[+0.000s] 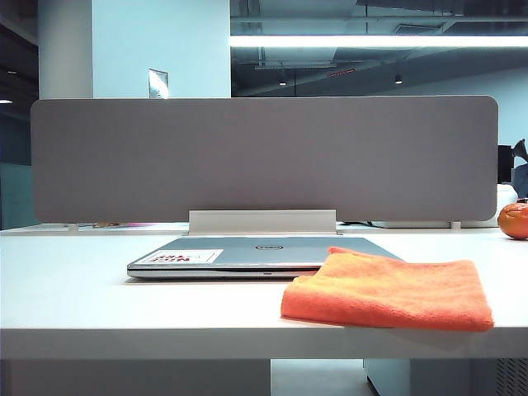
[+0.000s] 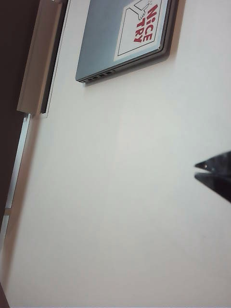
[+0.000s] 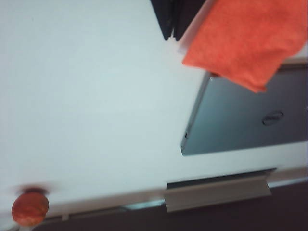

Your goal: Pick up the orange rag and put it over the laptop.

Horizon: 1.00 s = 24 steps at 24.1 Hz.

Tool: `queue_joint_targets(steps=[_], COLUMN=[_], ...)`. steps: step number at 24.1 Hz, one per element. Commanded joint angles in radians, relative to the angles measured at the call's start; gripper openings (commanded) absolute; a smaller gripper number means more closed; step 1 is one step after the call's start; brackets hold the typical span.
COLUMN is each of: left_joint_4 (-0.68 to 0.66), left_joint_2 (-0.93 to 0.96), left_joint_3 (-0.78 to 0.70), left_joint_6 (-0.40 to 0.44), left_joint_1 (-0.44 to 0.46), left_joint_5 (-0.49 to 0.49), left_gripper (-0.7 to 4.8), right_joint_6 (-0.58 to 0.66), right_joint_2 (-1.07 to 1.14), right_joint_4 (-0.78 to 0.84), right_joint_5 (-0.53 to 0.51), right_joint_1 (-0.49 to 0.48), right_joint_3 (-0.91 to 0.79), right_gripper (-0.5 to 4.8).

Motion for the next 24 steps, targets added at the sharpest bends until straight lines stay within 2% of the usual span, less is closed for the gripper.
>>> queue_joint_targets(steps=[1,6,11,19,24], left_joint_4=[-0.013,-0.013,-0.013,-0.013,-0.013], left_joint_2=[0.001,0.001,0.001,0.001,0.001], left_joint_3=[0.0,0.0,0.0,0.0,0.0], left_joint_6=[0.008,0.008,0.008,0.008,0.008], left_joint_1=[0.0,0.0,0.0,0.0,0.0], left_joint_5=[0.0,0.0,-0.001,-0.001,-0.002], left_gripper=[-0.06,-0.06,-0.06,-0.06,-0.06], right_joint_6=[0.021,0.058,0.058,0.082,0.156], right_joint_2=[-0.002,-0.001,0.0,0.001,0.001], right_joint_4=[0.013,-0.065,-0.223,-0.383,-0.494], right_joint_5=[-0.001,-0.011,-0.114,-0.19,-0.26], right_joint_1=[0.001,0.002,0.001,0.001,0.001], right_joint_3=[0.058,0.189,0.309,0.458,0.5], right_gripper=[-0.05,-0.05,-0.05,-0.05,-0.05])
